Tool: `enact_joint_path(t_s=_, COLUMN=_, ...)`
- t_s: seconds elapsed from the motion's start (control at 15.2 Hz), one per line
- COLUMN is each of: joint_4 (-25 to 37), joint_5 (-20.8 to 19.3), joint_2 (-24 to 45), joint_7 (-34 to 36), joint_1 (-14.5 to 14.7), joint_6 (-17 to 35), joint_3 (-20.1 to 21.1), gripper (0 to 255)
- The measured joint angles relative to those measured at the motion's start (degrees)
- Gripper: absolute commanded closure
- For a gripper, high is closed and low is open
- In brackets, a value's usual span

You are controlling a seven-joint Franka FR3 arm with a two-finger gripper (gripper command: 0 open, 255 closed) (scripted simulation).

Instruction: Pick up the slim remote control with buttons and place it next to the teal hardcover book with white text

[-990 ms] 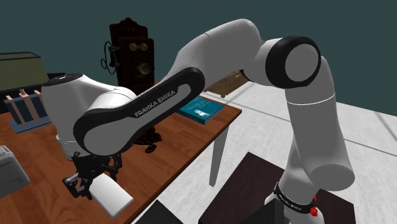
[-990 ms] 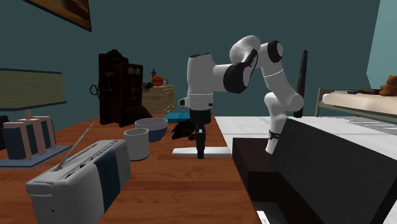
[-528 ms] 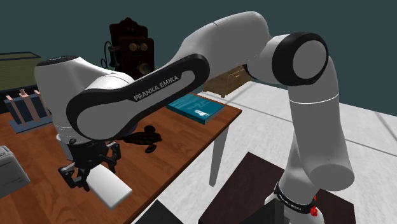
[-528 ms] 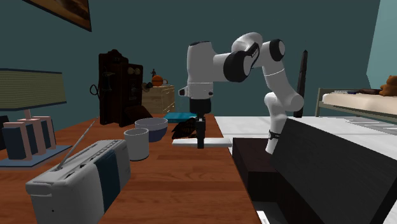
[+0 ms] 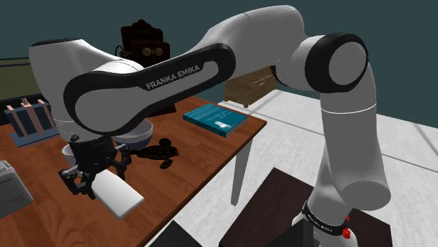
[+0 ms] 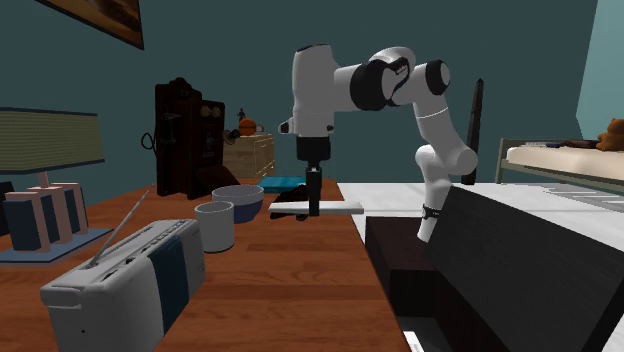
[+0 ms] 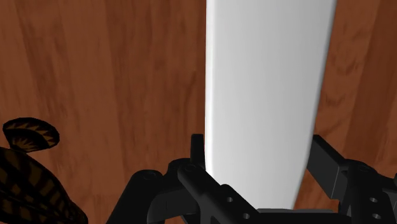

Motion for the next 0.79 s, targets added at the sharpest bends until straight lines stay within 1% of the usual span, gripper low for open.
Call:
enact_joint_path(t_s=0.46, joint_4=-5.9, joint_5=2.3, joint_2=-4.4, joint_7=-8.2, joint_1=-6.9, joint_6=2.2, joint_3=-1.6, gripper=255)
enact_joint_path(t_s=0.79, joint_4=-5.2, joint_5=3.0, joint_2=-4.5, joint_7=-14.6, joint_1=-11.2, joint_6=1.8, joint_3=-3.5, gripper=255)
